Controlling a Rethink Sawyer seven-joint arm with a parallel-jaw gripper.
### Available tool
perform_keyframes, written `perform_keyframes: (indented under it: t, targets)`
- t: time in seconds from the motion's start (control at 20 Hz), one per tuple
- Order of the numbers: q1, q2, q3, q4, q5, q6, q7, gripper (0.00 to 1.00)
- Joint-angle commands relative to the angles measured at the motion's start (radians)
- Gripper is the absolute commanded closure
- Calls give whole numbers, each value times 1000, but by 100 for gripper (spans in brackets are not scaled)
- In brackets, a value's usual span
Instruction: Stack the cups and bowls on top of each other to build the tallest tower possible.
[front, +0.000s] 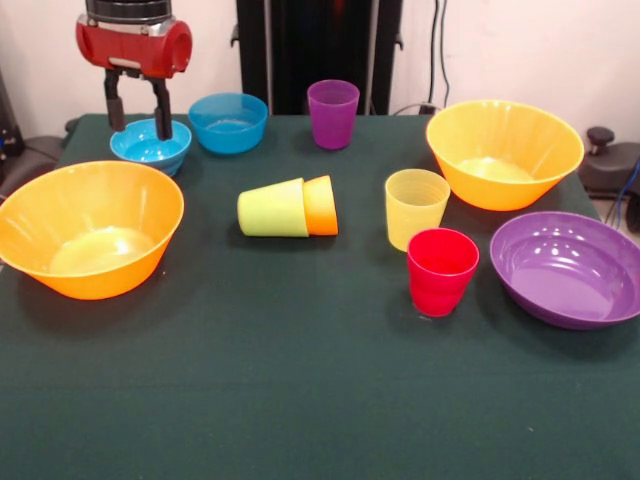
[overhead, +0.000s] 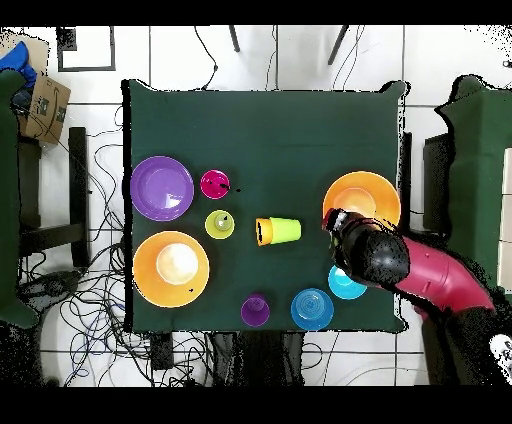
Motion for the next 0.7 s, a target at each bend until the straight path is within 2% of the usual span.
perform_keyframes:
  t: [0.05,0.7]
  targets:
    - [31,31,80,9,7,13,39,0]
    - [30,96,81,-49,-9,-18,33,0]
